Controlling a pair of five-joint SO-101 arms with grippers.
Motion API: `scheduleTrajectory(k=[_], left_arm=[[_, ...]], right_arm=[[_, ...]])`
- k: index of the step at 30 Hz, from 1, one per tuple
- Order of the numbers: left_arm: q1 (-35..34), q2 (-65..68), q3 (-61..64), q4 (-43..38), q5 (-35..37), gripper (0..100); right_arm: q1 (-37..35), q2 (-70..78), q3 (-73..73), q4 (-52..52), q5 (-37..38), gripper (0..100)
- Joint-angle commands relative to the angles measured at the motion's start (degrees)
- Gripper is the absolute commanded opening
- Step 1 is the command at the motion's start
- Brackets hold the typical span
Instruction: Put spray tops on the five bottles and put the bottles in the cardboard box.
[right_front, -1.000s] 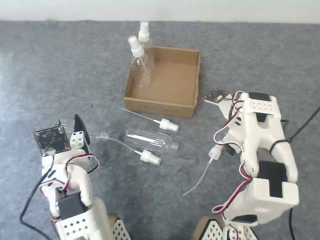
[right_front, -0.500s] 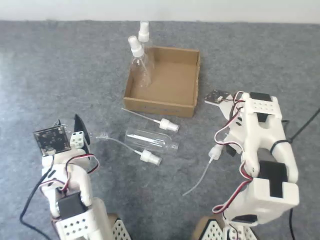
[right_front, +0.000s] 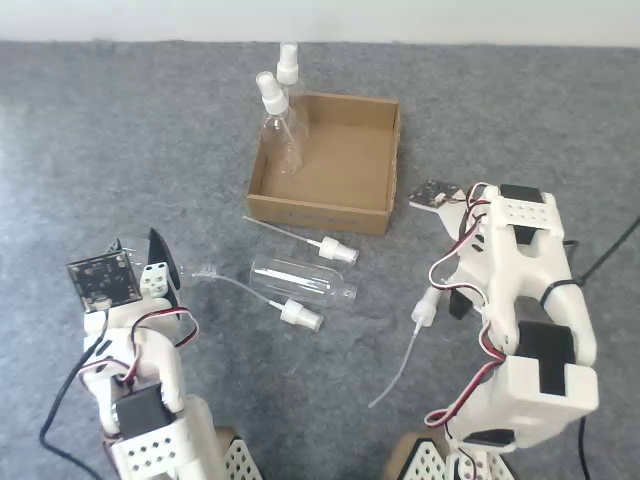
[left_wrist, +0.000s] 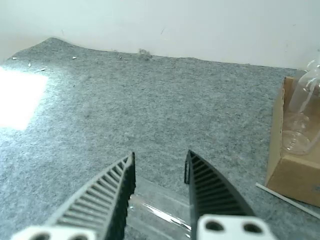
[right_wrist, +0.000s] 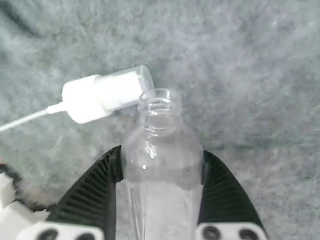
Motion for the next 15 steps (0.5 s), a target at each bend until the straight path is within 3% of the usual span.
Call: scheduleTrajectory(k=[1,9,15], left_arm=[[-0.3,-1.0,-0.6,-1.8,0.4,15],[-0.3,-1.0,-0.6,-1.8,0.4,15],[-0.3,-1.0,-0.6,-1.8,0.4,15]], right_arm=[[0.2,-1.5,-2.9,3.9,0.4,5.4],[0.2,-1.6,-8.5,12.0,0.2,5.4],[-2.3,-8.3,-8.4,12.8,-6.1,5.4]])
